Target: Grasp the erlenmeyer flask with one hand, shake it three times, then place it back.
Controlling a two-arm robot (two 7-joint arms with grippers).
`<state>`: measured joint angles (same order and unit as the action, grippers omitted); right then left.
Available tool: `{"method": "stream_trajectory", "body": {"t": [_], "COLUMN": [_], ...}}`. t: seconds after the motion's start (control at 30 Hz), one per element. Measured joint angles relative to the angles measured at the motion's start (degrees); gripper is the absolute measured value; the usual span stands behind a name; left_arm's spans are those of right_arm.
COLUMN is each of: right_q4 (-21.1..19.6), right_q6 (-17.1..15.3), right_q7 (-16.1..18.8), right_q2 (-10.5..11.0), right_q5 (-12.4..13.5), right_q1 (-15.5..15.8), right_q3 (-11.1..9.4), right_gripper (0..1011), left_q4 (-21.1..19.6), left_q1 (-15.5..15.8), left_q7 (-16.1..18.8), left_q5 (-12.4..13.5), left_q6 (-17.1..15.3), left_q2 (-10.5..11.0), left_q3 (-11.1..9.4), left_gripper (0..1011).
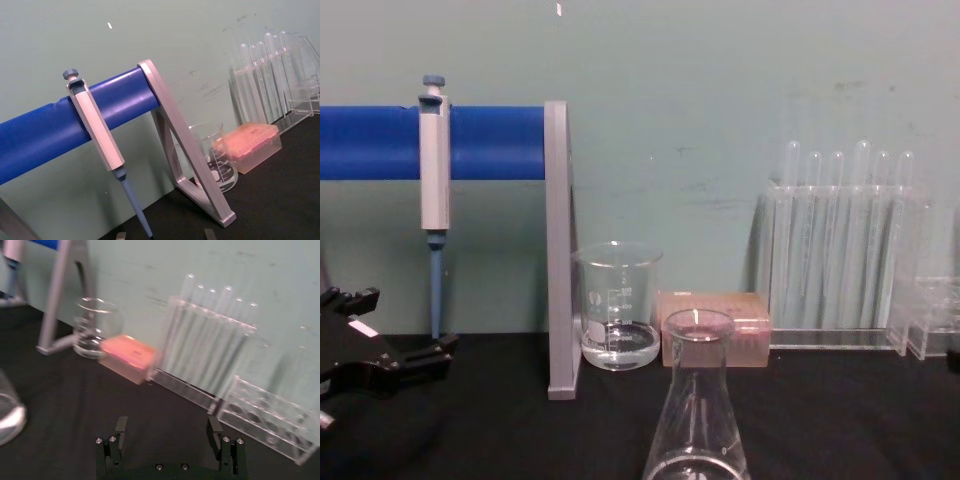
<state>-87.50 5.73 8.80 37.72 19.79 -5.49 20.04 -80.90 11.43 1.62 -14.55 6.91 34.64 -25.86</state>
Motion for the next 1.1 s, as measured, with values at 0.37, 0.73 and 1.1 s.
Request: {"method": "stream_trajectory", "body": {"t": [0.37,0.73,1.1], "right_q4": [-2.87,-3.67,-3.27], "right_q6": [1.61,1.86,2.21], "right_q7": [10.76,17.37,22.73], "right_q2": [0.52,-0.33,-2.17], "right_q5": [5.7,7.27,7.15], "right_q1": [1.64,1.7,0.09], "right_q3": [-0.8,-0.26,1.1], "right_gripper": [1002,1002,1003], "left_q4": [0.0,0.0,0.0], "left_q1": [0.0,0.0,0.0], "left_q7": [0.0,0.0,0.0], "left_q5": [0.0,0.0,0.0], "left_q6": [0.0,0.0,0.0], "left_q2": [0.0,0.0,0.0], "left_q3": [0.0,0.0,0.0], "left_gripper": [1001,1001,1002]}}
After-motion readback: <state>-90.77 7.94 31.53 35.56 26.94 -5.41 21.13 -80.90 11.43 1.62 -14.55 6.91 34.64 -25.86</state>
